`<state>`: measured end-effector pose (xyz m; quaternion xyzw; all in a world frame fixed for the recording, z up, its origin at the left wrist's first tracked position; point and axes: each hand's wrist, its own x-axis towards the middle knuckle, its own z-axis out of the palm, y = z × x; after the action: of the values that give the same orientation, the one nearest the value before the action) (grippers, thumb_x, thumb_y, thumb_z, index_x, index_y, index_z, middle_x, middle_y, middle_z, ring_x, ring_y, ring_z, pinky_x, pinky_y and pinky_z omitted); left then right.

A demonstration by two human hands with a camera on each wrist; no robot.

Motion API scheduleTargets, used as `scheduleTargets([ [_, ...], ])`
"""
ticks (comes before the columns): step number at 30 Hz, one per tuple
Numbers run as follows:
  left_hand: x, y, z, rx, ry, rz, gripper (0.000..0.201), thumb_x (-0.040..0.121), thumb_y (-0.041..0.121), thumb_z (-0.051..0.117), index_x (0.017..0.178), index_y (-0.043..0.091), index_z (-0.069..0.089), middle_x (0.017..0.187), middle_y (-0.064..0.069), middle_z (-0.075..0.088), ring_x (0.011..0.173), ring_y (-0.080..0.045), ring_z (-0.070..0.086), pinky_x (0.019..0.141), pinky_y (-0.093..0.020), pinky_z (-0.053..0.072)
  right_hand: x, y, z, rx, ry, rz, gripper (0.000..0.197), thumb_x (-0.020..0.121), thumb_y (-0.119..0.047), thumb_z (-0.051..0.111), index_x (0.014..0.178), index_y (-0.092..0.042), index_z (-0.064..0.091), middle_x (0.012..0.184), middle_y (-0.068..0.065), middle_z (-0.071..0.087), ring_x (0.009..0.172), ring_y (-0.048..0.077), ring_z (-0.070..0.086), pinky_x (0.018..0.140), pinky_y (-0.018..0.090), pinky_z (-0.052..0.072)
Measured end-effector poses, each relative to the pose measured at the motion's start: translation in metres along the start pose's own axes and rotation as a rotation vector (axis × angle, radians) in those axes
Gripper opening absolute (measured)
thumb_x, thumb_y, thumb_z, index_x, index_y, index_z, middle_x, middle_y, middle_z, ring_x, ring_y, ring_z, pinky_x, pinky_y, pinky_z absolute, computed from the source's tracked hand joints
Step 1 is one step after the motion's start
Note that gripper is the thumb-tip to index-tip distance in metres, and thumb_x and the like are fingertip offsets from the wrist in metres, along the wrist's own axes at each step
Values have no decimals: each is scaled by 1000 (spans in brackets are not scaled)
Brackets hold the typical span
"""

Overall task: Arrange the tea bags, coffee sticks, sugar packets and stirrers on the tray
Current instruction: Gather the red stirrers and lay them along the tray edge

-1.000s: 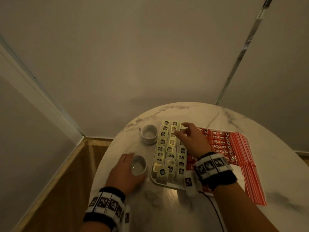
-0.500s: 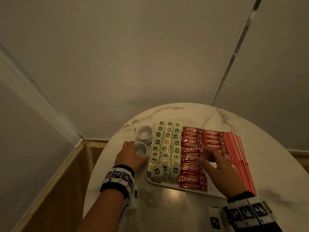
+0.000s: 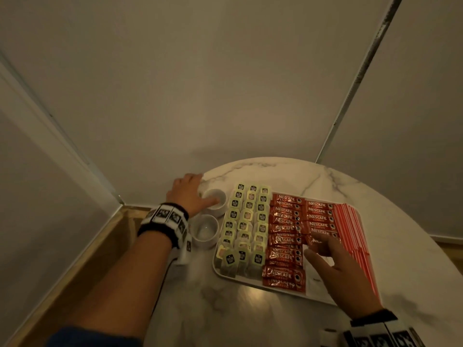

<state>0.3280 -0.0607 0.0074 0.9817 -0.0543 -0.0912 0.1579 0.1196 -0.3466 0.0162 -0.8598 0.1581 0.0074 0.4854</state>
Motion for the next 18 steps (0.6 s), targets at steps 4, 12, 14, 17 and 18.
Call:
scheduleTargets([
  [4,15,13,7,183,-216,185,93,79,60,64,151,19,22,156,-6,27,140,-27,28,114,-40,27,-2,1,3,0,-29,20,33,92,-28,58,124,-29,48,99,-11,62,105,7,55,77,26,46],
  [12,21,8,24,216,-156,78,91,68,73,64,143,27,36,148,-3,41,130,-28,43,103,-44,41,-6,3,-3,-5,-32,41,29,92,-31,57,119,-36,46,98,-12,62,94,-5,54,80,25,42],
  [14,22,8,27,192,-145,45,92,65,77,63,139,29,37,145,-1,43,127,-27,46,100,-46,43,-7,6,-4,-22,-25,54,30,92,-31,57,120,-34,46,99,-13,61,96,-5,52,84,27,39],
  [17,22,9,29,188,-143,9,92,62,80,61,135,27,39,139,0,48,122,-26,50,96,-45,45,-8,9,-4,-29,-13,77,30,92,-30,57,120,-32,47,100,-13,60,97,-3,52,76,21,36],
  [18,22,8,30,195,-140,1,92,63,81,60,134,26,39,138,-1,49,120,-26,51,95,-45,45,-8,11,-4,-35,-5,83,31,92,-31,58,121,-32,47,100,-13,60,98,1,54,78,23,38],
])
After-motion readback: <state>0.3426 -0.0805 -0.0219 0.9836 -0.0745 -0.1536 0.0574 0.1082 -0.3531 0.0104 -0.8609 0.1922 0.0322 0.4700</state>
